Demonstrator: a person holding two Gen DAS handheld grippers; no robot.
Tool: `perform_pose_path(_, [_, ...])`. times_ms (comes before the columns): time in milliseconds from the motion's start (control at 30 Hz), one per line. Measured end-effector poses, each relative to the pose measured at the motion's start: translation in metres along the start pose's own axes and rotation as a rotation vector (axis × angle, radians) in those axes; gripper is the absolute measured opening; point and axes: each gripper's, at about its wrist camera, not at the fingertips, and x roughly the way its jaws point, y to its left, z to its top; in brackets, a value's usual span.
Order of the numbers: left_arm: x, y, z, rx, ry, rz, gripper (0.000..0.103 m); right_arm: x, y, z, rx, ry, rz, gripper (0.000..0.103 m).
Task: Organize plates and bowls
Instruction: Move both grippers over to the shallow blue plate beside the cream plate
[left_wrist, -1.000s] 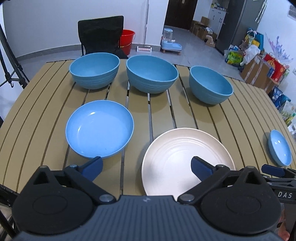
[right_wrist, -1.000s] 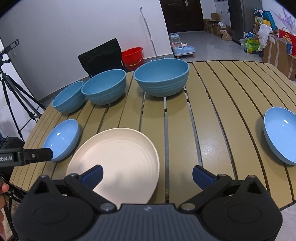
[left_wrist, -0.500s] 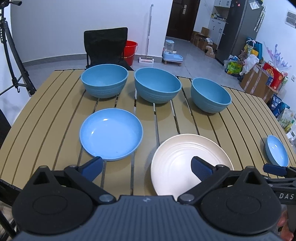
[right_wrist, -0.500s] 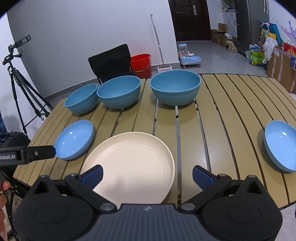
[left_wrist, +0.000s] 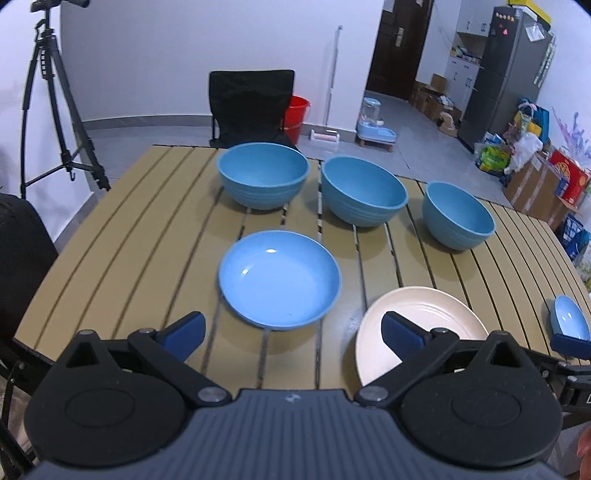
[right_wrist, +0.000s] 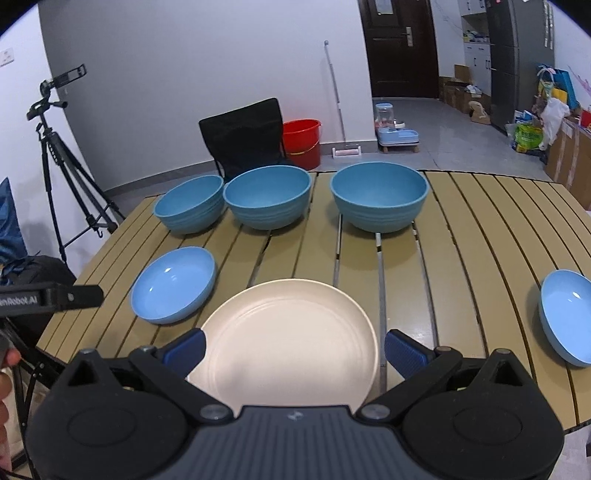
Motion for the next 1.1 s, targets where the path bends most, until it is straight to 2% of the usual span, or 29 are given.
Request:
perform_pose_path(667, [0.007,0.057,0.009,-0.049,0.012,0.041,0.103,0.036,0.064,0.024,-0.089,0.053,0.017,0.103])
perform_pose_path(1100, [0.022,0.097,0.015,-0.070,0.039,0.011,0.103,0.061,0.107,0.037,-0.114,0.091,-0.012,0.103])
